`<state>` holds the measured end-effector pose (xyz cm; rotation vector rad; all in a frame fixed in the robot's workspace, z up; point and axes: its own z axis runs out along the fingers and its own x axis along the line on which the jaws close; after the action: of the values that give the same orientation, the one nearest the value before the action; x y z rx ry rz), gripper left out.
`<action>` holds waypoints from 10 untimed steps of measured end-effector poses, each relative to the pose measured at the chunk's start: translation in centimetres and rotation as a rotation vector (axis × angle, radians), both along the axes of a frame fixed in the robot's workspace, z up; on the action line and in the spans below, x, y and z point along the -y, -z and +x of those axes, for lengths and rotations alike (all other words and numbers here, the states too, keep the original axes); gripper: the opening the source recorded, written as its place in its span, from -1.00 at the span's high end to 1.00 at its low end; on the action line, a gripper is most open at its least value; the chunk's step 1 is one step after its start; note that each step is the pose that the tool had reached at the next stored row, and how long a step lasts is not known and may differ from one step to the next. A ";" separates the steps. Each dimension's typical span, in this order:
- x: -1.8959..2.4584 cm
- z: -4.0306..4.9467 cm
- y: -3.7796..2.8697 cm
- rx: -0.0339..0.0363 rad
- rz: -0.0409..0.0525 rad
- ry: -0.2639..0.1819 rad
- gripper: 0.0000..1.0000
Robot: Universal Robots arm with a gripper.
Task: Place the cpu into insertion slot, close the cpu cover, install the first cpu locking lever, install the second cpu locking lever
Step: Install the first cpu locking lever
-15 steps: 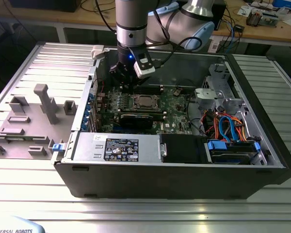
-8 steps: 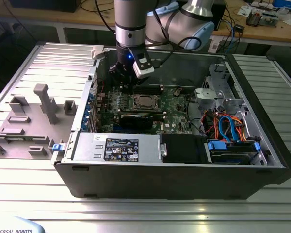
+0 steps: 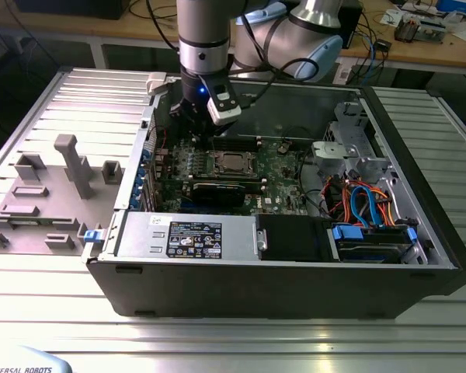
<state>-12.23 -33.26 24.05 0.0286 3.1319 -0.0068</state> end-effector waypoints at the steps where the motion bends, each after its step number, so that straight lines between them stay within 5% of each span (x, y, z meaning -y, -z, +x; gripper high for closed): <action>1: -0.04 -0.02 -0.09 0.0001 0.0001 0.000 0.79; 10: -0.65 -0.12 -0.64 0.0003 0.0002 -0.016 0.79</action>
<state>-12.35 -32.61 24.69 0.0038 3.1317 -0.0064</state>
